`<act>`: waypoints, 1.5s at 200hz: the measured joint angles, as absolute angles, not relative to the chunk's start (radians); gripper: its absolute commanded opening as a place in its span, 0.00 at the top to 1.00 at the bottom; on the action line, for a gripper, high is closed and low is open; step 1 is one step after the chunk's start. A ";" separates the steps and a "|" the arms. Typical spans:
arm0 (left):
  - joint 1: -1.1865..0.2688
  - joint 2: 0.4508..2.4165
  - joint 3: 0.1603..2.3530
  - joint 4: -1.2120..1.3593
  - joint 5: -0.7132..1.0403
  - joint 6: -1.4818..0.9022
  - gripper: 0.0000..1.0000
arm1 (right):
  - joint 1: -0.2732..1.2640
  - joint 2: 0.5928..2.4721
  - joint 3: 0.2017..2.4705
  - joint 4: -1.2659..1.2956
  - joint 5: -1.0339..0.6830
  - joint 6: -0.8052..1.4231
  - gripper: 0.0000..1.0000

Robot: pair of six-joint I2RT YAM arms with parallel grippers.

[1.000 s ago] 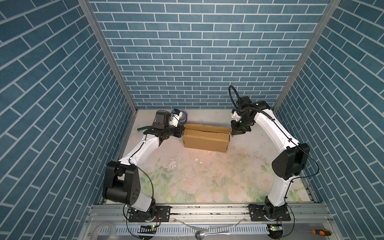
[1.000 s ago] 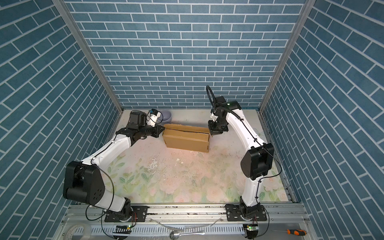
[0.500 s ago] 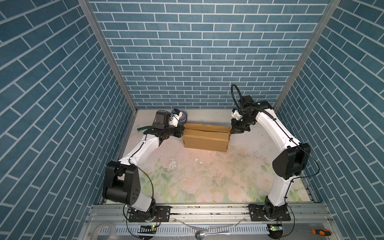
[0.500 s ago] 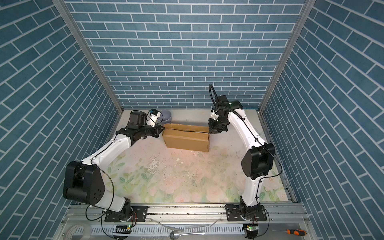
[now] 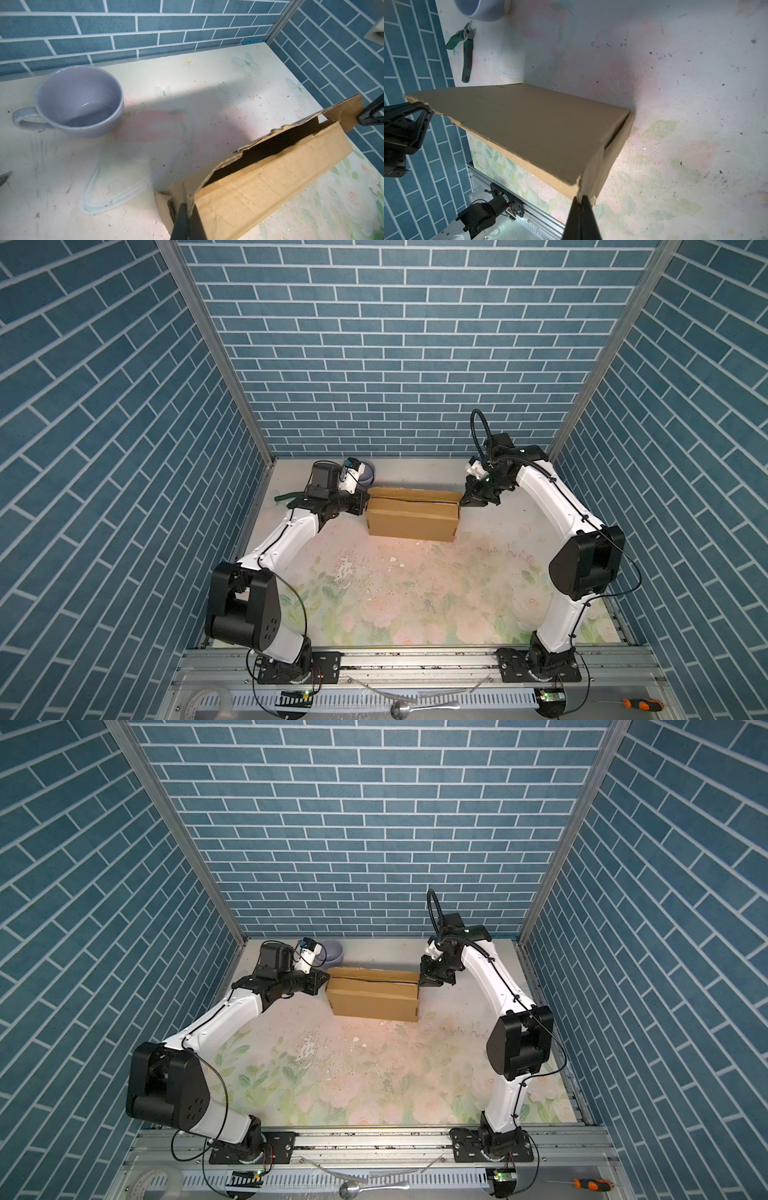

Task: Fold the paper box

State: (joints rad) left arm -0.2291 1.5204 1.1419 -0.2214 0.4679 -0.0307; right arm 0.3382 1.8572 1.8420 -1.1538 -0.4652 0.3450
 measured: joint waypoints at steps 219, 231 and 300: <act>-0.232 1.520 1.142 -0.221 0.467 -0.030 1.00 | 0.364 1.851 1.836 -1.156 -0.361 0.332 1.00; -0.233 1.520 1.142 -0.221 0.467 -0.030 1.00 | 0.367 1.851 1.836 -1.157 -0.355 0.332 1.00; -0.233 1.520 1.142 -0.222 0.457 -0.028 1.00 | 0.329 1.852 1.837 -1.159 -0.489 0.337 1.00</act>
